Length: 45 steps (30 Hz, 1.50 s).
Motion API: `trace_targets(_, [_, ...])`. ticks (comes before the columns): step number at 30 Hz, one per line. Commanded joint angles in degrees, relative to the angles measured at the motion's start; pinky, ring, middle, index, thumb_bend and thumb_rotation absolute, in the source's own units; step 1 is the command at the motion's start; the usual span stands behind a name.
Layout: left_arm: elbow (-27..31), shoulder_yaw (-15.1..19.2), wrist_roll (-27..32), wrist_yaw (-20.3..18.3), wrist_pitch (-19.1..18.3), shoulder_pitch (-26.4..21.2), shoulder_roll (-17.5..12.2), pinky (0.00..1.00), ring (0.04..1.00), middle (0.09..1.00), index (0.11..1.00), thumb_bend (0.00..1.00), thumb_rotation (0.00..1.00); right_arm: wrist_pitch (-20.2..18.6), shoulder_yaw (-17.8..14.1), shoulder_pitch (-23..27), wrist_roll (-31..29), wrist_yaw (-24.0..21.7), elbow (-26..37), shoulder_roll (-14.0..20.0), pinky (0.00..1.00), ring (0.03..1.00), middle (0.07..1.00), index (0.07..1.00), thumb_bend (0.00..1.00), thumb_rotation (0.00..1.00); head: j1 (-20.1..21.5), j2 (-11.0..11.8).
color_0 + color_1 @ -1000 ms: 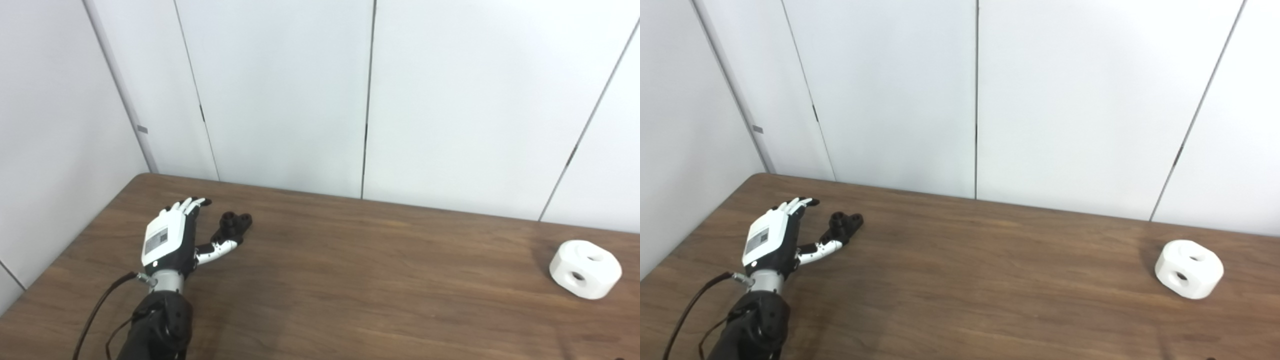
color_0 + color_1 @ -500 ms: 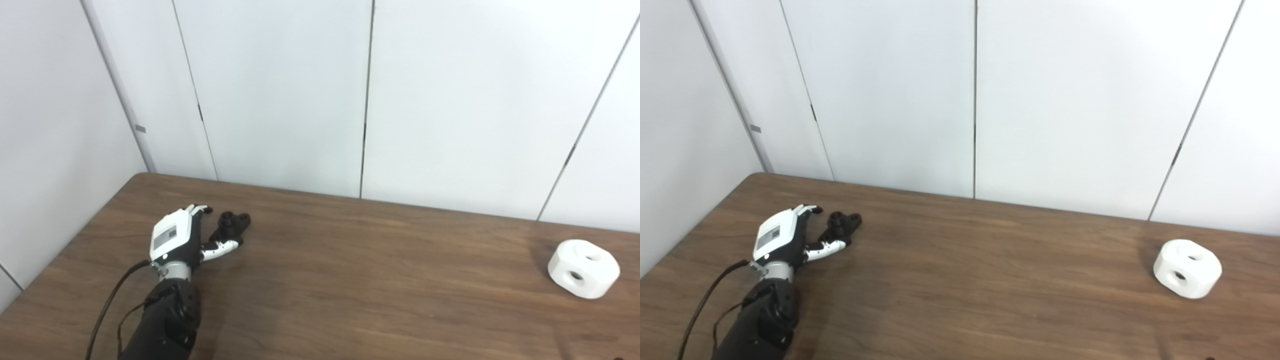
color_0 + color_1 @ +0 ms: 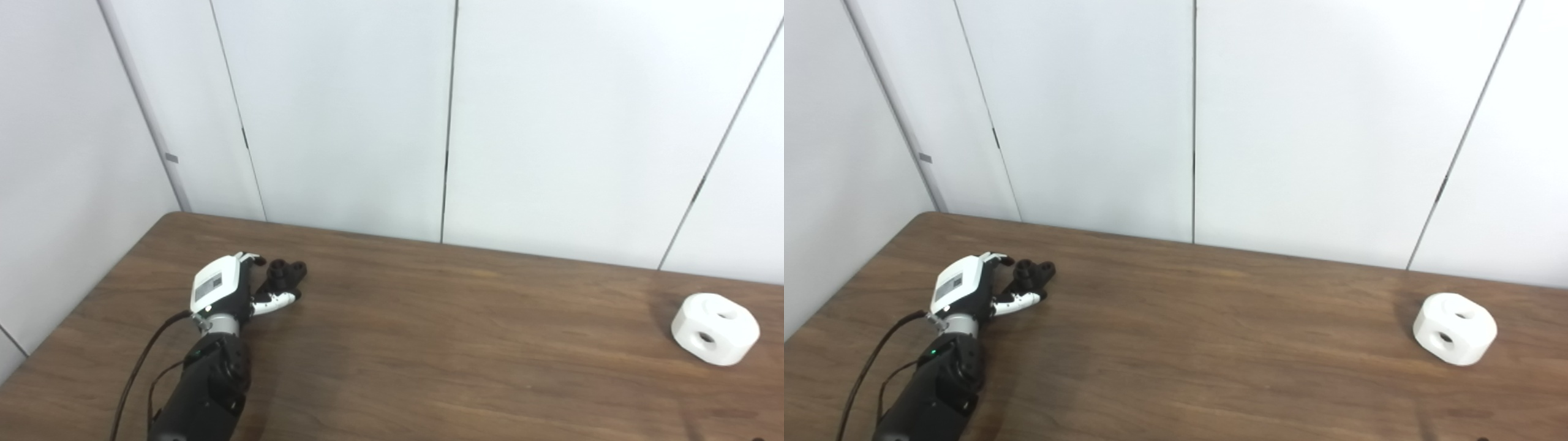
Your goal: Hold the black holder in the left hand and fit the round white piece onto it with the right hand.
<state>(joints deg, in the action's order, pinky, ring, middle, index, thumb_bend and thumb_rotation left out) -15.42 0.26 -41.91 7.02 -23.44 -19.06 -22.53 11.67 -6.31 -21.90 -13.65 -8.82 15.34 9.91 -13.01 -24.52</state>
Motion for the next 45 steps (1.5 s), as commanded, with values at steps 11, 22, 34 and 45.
trace_targets(11, [-0.3,-1.0,0.3,3.3,0.1,-3.2,-2.0,1.00,0.950,0.904,0.677,0.83,0.36,-0.5,0.3,-1.1,0.4,0.0,1.2,-0.2,0.98,0.972,0.974,1.000,0.58,1.00,0.1,-0.5])
trace_targets(22, [0.4,-1.4,0.7,3.6,-1.5,-2.8,-2.0,1.00,0.946,0.885,0.623,0.82,0.30,0.0,0.4,-1.1,0.6,-0.1,1.0,-0.1,0.97,0.966,0.973,1.000,0.57,1.00,0.1,-0.7])
trace_targets(34, [-0.3,-1.8,1.2,5.9,0.2,-2.6,-2.3,0.97,0.931,0.855,0.598,0.78,0.18,-0.1,0.4,-1.3,0.4,-0.2,1.4,0.0,0.97,0.972,0.974,1.000,0.55,1.00,0.2,-0.9])
trace_targets(45, [-0.7,-0.9,4.3,8.2,3.0,-2.3,-1.4,0.94,0.911,0.810,0.486,0.52,0.05,-0.2,0.2,-1.6,0.3,0.0,1.9,0.0,0.97,0.975,0.977,1.000,0.54,1.00,0.2,-1.2])
